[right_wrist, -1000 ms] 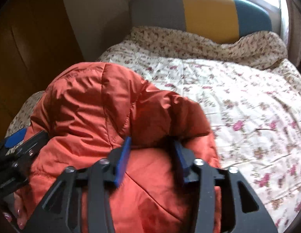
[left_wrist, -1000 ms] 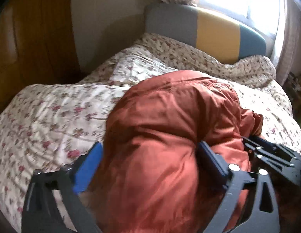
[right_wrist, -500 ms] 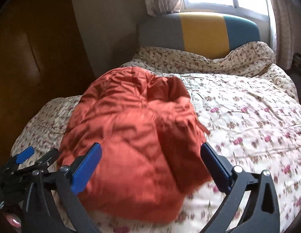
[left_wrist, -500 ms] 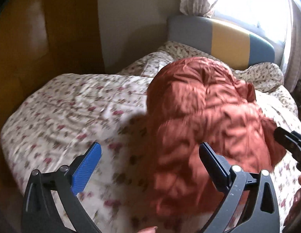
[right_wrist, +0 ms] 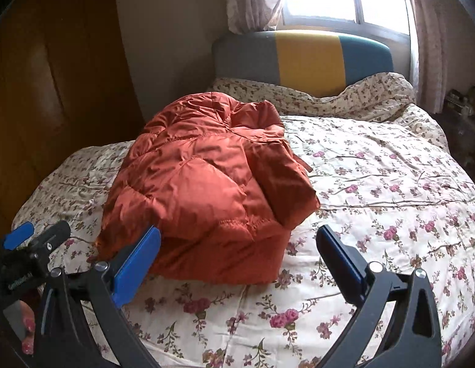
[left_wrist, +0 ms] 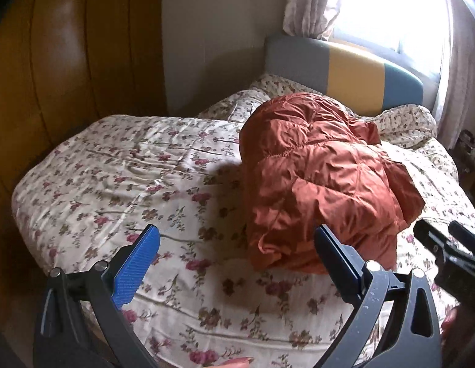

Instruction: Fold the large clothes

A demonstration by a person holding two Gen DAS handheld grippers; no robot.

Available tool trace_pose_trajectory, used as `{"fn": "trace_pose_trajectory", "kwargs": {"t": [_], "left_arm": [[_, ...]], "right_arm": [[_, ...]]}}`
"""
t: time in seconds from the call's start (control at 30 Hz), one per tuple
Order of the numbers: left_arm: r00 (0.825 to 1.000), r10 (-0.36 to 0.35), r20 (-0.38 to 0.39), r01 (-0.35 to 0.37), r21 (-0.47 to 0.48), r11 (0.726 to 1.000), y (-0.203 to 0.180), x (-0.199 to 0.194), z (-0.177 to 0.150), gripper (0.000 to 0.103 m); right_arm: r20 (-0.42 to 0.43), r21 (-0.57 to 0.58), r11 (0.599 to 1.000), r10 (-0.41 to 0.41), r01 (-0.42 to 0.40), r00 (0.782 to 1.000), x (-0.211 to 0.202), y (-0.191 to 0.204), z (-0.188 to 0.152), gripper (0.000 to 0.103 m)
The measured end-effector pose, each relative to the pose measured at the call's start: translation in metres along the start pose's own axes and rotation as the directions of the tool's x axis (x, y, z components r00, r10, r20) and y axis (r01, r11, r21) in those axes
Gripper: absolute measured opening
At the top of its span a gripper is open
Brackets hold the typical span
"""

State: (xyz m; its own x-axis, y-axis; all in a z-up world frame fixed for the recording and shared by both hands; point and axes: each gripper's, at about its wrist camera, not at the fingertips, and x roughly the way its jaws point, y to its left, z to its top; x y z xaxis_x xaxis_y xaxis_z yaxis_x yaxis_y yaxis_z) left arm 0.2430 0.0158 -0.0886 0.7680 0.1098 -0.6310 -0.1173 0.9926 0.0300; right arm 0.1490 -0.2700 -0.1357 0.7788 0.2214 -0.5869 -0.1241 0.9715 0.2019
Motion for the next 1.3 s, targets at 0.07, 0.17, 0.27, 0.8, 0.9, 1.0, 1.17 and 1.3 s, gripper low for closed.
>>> {"fn": "trace_pose_trajectory", "kwargs": {"t": [0.07, 0.17, 0.27, 0.8, 0.9, 1.0, 1.17, 1.3], "left_arm": [[1.000, -0.001, -0.003, 0.001, 0.001, 1.000, 0.001, -0.001, -0.002, 0.100], [1.000, -0.001, -0.007, 0.001, -0.004, 1.000, 0.002, -0.002, -0.005, 0.100], [1.000, -0.005, -0.007, 0.005, -0.010, 1.000, 0.002, -0.003, -0.005, 0.100], [1.000, -0.012, -0.011, 0.012, -0.001, 1.000, -0.001, -0.003, -0.007, 0.100], [1.000, -0.015, -0.012, 0.015, -0.003, 1.000, -0.002, -0.003, -0.008, 0.100], [1.000, -0.014, -0.012, 0.013, -0.002, 1.000, -0.002, -0.003, -0.009, 0.100], [1.000, -0.012, -0.013, 0.012, -0.001, 1.000, -0.003, -0.003, -0.009, 0.100], [1.000, -0.010, -0.012, 0.010, 0.001, 1.000, -0.004, -0.003, -0.010, 0.100]], "right_arm": [[0.003, -0.002, 1.000, -0.004, 0.004, 1.000, -0.002, 0.000, 0.000, 0.101], [0.008, -0.012, 1.000, -0.005, 0.005, 1.000, -0.006, 0.001, -0.001, 0.101], [0.009, -0.021, 1.000, -0.003, 0.003, 1.000, -0.006, 0.002, -0.003, 0.101], [-0.008, -0.005, 1.000, 0.005, -0.005, 1.000, -0.005, -0.002, -0.008, 0.101], [-0.008, -0.001, 1.000, 0.007, -0.007, 1.000, -0.004, -0.003, -0.008, 0.101], [-0.010, -0.003, 1.000, 0.006, -0.006, 1.000, -0.004, -0.004, -0.009, 0.101], [-0.016, 0.000, 1.000, 0.008, -0.008, 1.000, -0.002, -0.004, -0.010, 0.101], [-0.017, 0.001, 1.000, 0.005, -0.005, 1.000, 0.000, -0.002, -0.010, 0.101]]}}
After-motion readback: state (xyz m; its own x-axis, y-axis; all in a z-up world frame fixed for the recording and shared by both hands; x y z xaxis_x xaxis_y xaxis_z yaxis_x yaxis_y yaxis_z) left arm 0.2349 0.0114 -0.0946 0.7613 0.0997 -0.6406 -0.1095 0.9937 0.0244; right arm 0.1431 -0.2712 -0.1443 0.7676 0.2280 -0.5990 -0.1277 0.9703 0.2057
